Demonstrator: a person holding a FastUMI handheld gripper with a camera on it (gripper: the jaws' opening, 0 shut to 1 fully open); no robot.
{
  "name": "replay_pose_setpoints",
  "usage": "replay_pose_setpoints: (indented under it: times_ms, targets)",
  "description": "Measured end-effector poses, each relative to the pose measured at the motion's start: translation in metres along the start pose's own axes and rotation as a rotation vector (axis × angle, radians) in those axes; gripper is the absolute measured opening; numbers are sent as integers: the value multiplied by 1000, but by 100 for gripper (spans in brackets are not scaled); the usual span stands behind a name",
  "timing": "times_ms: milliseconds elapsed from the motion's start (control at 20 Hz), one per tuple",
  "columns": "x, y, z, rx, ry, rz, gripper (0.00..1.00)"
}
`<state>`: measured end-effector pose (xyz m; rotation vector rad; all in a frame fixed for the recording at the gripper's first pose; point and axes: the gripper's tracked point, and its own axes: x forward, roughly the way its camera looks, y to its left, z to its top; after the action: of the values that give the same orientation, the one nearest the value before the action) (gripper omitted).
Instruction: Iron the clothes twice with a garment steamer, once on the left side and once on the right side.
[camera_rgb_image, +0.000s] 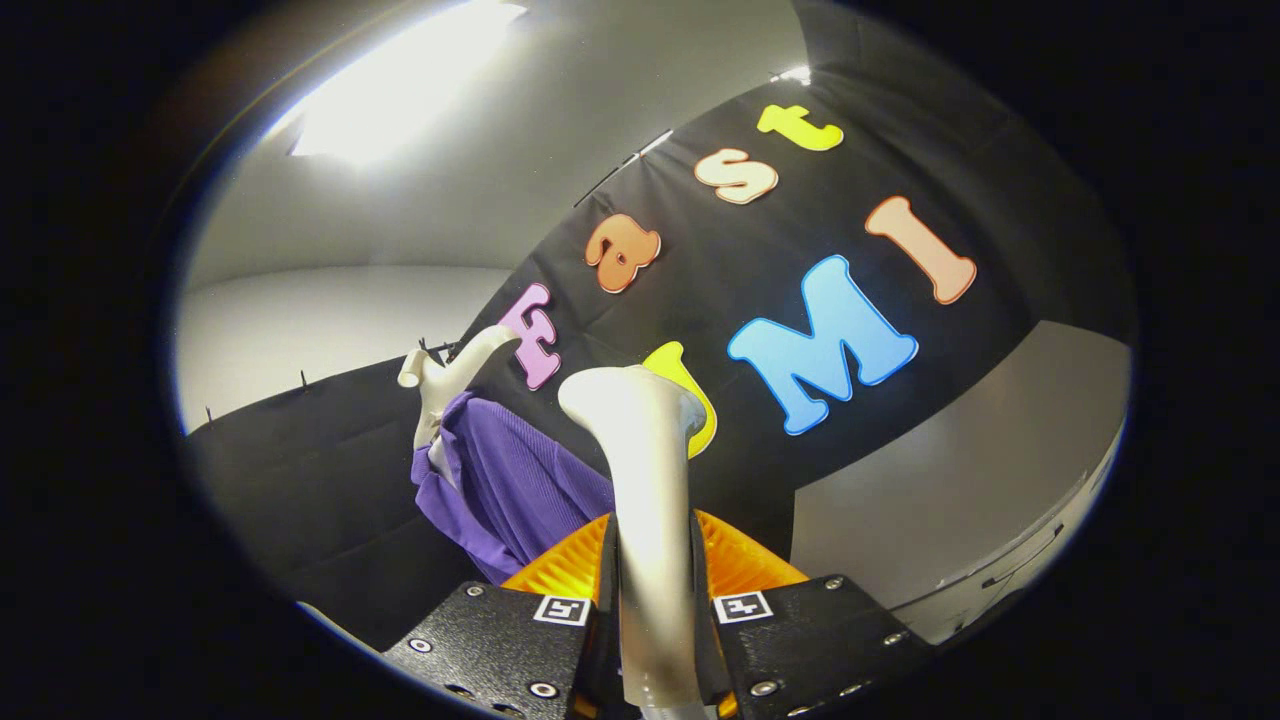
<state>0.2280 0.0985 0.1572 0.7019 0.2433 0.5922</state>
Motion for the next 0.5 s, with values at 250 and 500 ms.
replay_pose_setpoints:
  times_ms: [250, 500]
  targets:
    - [2, 46, -7, -104, -36, 18, 30]
    - [15, 86, -20, -200, -77, 27, 30]
